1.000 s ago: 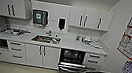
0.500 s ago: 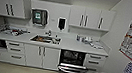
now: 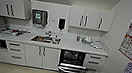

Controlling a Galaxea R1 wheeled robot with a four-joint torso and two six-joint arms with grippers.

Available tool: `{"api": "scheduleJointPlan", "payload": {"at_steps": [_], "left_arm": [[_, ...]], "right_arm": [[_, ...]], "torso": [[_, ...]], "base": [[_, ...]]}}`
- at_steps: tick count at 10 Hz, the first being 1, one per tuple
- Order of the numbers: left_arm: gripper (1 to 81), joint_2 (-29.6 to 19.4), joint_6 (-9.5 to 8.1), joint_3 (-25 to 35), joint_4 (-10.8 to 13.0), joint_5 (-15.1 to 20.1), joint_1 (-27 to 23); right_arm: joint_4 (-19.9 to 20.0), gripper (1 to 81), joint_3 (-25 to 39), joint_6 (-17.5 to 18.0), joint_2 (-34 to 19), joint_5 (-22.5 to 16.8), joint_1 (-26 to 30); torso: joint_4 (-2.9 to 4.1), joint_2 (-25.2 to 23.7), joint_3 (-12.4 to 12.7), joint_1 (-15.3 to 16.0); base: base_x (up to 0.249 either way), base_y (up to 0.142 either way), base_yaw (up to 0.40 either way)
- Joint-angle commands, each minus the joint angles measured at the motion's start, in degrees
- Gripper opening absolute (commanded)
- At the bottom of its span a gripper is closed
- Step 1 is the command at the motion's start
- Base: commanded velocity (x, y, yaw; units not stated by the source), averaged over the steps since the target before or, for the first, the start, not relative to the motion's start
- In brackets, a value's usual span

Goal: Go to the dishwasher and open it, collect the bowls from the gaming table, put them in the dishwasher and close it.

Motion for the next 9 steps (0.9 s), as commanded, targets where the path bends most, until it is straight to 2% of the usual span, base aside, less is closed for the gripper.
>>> {"api": "scheduleJointPlan", "payload": {"at_steps": [1, 4, 9], "left_arm": [[1.0, -1.65, 0.05, 0.64, 0.30, 1.50, -2.47], [1.0, -1.65, 0.05, 0.55, 0.22, 1.50, -2.38], [1.0, -1.56, -0.03, 0.55, 0.22, 1.41, -2.47]], "right_arm": [[-0.34, 1.0, 0.03, 0.02, -0.79, -2.11, 2.08], [-0.34, 1.0, 0.12, 0.02, -0.70, -2.20, 2.25], [-0.34, 1.0, 0.03, 0.02, -0.70, -2.11, 2.08]], "torso": [[0.00, 0.00, 0.00, 0.00], [0.00, -0.02, 0.00, -0.01], [0.00, -0.09, 0.02, -0.01]], "base": [[0.000, 0.075, 0.000], [0.000, 0.075, 0.000], [0.133, 0.066, 0.000]]}}
